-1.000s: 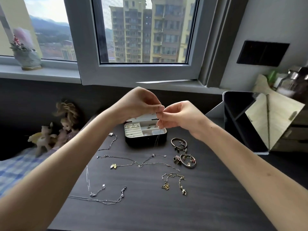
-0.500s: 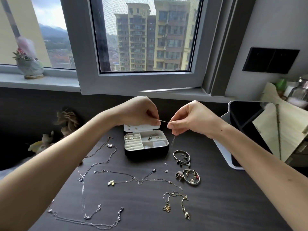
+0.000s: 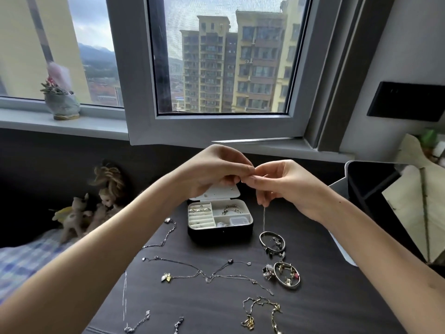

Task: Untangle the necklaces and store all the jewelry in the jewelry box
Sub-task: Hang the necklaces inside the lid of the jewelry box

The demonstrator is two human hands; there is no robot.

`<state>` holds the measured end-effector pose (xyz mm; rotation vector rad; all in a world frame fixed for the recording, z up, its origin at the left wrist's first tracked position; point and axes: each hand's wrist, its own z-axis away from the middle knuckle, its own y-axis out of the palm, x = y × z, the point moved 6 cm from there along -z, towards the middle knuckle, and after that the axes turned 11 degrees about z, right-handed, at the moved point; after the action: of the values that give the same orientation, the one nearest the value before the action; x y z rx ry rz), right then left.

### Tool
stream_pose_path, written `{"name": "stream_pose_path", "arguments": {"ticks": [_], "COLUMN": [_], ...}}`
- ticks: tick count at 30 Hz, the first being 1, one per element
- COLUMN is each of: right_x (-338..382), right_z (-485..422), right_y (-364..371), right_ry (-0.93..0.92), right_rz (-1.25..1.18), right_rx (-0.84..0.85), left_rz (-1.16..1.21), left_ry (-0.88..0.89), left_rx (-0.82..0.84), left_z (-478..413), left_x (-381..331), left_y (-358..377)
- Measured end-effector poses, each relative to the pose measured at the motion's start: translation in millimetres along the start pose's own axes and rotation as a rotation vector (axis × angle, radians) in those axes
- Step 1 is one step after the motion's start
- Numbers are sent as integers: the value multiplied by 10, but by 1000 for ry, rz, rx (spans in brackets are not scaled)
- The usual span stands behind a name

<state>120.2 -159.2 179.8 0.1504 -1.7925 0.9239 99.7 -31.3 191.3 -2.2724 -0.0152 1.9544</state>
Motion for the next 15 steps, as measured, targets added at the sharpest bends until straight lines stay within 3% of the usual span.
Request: {"name": "stream_pose_path", "arguments": {"ticks": [7,11,15], "right_x": [-35,-64,-31], "right_z": [4,-3,-1], "right_y": [18,30,31], "right_ry": [14,55,4], "right_rz": [-79,42,69], "right_rx": [-2,7,-43], "left_rz": [-234,-454,-476], "left_ry": [9,35,37], "left_rx": [10,20,42], "left_z": [52,78,92], "left_x": [-44,-56,-75], "left_y": [-16,-21,6]}}
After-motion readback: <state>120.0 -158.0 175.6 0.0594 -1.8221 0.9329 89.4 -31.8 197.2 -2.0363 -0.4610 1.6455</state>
